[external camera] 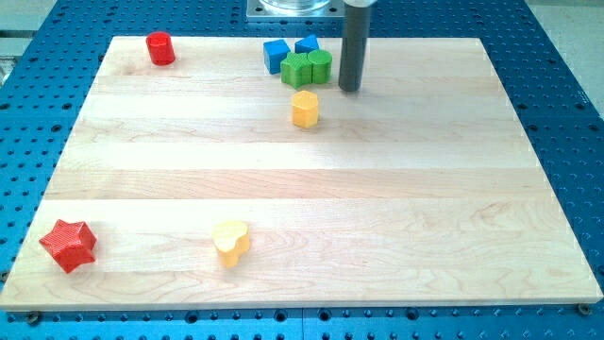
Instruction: Point your arm at the bottom right of hexagon
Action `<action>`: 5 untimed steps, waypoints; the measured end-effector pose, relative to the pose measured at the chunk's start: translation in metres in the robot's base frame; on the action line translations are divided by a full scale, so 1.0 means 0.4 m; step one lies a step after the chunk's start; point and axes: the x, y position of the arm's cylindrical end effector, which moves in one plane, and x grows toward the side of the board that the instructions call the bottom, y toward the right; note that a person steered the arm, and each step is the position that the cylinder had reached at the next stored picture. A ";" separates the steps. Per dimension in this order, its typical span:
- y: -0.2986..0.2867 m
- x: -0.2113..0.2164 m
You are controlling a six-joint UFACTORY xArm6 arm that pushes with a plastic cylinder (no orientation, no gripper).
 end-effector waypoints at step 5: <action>-0.132 0.227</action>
